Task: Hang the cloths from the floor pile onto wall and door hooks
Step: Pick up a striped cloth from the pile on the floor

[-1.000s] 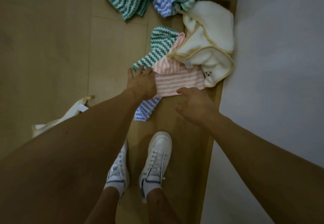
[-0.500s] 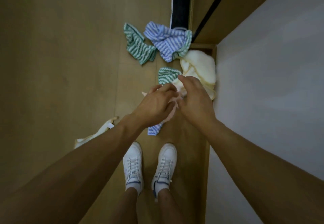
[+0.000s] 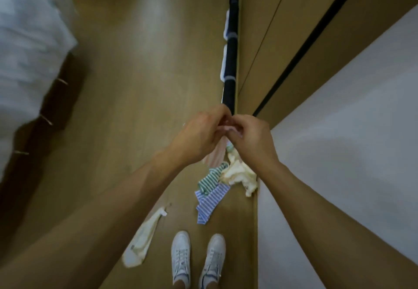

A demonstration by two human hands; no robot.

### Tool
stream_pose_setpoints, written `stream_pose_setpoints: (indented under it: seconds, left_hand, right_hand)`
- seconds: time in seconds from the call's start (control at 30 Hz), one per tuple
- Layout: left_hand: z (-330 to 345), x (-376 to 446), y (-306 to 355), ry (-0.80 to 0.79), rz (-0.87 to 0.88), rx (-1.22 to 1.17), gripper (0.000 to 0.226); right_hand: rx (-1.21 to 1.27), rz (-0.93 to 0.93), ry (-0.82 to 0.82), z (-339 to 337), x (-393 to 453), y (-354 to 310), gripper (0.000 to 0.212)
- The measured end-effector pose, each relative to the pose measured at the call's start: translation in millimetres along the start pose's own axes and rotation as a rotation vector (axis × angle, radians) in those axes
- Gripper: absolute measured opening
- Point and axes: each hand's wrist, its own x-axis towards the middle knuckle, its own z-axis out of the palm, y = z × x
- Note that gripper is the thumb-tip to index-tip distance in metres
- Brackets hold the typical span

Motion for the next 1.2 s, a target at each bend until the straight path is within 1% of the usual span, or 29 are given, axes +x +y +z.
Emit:
stream_pose_setpoints:
  seconds: [0.1, 0.23, 0.4, 0.47, 0.57, 0.67, 0.8, 0.97, 1.1, 1.2]
  left_hand:
    - [-66, 5, 34, 0.033, -0.021, 0.066, 0.021]
    - [-147, 6, 77, 0.042, -0.075, 0.232, 0.011]
    - [-230, -8, 126, 0.145, -0.067, 0.376, 0.014]
    - [-258, -17, 140, 0.190, -0.063, 0.431, 0.016]
    - [-292, -34, 156, 0.251, -0.066, 0.493, 0.017]
    - [-320, -57, 167, 0.309, -0.128, 0.571, 0.016]
    - [-346, -92, 181, 0.451, -0.219, 0.704, 0.016]
    - [-365, -142, 190, 0.560, -0.368, 0.805, 0.020]
    - [-368, -194, 194, 0.609, -0.518, 0.826, 0.018]
    - [-370, -236, 203, 0.615, -0.655, 0.838, 0.017]
  right_hand:
    - [-0.069, -0.087, 0.048, -43, 1, -55, 0.010]
    - [-0.123, -0.182, 0.098, -89, 1, -122, 0.015]
    - [-0.093, -0.271, 0.055, -126, 6, -205, 0.019]
    - [-0.039, -0.311, 0.032, -136, 6, -235, 0.017]
    - [-0.029, -0.395, 0.027, -146, 5, -272, 0.016]
    - [-0.019, -0.475, -0.013, -151, 4, -306, 0.015]
    - [-0.012, -0.566, -0.072, -152, -1, -346, 0.015]
    - [-0.036, -0.749, -0.167, -146, -25, -386, 0.016]
    - [-0.108, -0.892, -0.256, -133, -54, -415, 0.015]
    - [-0.120, -0.946, -0.316, -115, -80, -438, 0.015]
